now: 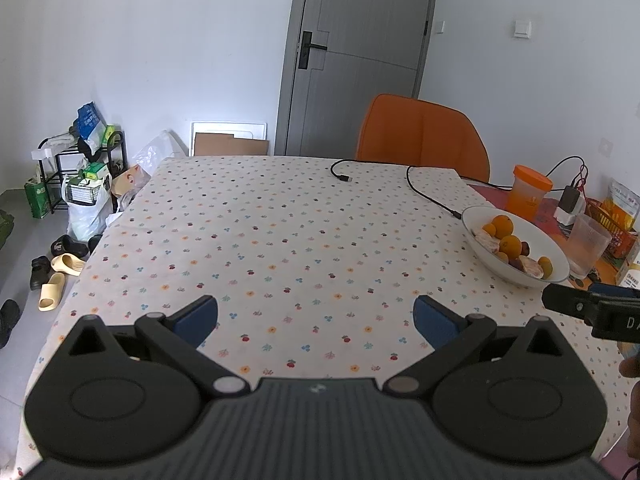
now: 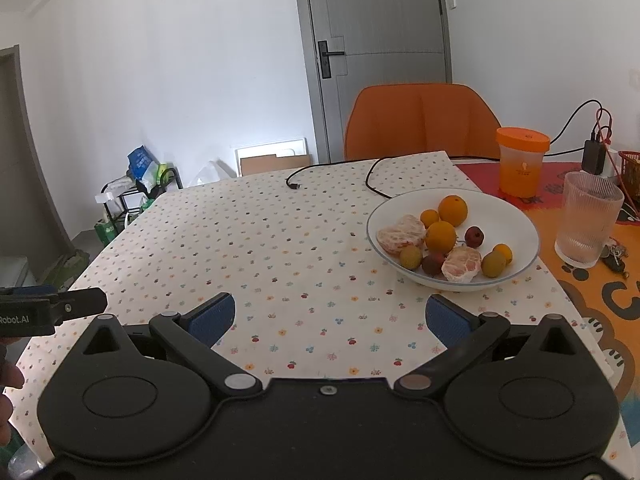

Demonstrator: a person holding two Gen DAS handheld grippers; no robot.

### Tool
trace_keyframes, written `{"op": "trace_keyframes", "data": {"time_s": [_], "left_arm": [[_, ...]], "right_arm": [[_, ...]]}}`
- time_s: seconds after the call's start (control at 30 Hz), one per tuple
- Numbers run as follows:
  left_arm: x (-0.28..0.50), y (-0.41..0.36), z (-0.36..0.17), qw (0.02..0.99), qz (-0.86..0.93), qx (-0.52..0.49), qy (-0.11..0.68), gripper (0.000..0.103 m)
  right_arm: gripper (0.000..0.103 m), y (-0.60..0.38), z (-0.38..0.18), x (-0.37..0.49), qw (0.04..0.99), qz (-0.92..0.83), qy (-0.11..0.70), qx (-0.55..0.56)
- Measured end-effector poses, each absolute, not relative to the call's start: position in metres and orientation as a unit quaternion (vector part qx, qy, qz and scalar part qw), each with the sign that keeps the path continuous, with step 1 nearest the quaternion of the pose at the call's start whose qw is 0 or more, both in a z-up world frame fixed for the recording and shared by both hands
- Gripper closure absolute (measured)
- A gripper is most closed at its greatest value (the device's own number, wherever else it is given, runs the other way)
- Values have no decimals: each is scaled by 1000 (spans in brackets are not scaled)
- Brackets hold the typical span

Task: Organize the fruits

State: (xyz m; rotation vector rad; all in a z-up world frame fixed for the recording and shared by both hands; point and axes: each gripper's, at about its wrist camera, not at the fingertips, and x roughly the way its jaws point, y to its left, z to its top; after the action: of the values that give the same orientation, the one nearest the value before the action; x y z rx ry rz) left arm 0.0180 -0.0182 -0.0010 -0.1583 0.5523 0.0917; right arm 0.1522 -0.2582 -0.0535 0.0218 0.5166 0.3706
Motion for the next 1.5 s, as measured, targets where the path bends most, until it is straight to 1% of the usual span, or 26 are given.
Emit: {"op": "trace_keyframes", "data": {"time_s": [1.5], "left_arm": [[19,-18,2,957,45,-84,275,0]], "right_arm": [[0,-257,-54,152,949,181,258,6]]}}
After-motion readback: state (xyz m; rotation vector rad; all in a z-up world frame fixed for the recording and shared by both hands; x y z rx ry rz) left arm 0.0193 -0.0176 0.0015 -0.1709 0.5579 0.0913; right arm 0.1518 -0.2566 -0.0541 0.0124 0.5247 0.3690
